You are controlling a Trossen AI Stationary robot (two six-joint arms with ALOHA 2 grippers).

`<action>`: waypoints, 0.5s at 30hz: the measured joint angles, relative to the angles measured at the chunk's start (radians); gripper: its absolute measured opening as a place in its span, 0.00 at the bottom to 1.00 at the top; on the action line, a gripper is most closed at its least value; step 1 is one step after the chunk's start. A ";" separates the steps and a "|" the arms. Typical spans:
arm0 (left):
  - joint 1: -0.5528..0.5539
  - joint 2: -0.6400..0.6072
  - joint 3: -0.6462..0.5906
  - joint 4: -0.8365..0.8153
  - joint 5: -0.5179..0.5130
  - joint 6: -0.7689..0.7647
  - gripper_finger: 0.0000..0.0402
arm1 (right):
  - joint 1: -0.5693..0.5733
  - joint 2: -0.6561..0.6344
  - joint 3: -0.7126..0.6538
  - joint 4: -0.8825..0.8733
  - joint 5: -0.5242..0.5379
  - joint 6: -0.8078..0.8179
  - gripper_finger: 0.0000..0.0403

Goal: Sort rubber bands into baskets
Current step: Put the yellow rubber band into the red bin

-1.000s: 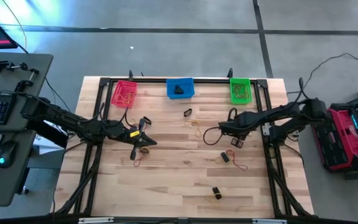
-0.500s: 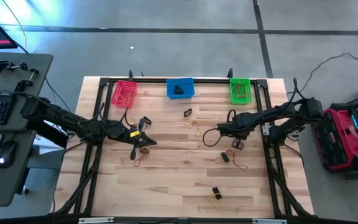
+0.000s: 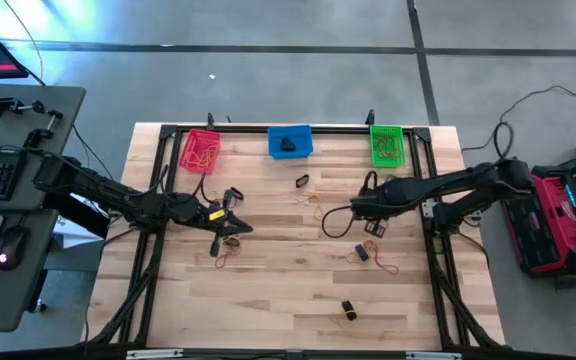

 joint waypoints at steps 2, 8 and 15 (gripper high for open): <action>0.000 0.000 0.000 0.009 -0.014 0.000 0.04 | 0.026 -0.017 0.056 -0.002 0.030 0.017 0.00; 0.000 0.000 0.000 0.066 -0.025 0.013 0.15 | 0.088 -0.029 0.227 0.004 0.143 0.021 0.00; 0.000 0.000 0.000 0.127 -0.028 0.015 0.32 | 0.133 -0.028 0.341 0.139 0.261 -0.016 0.00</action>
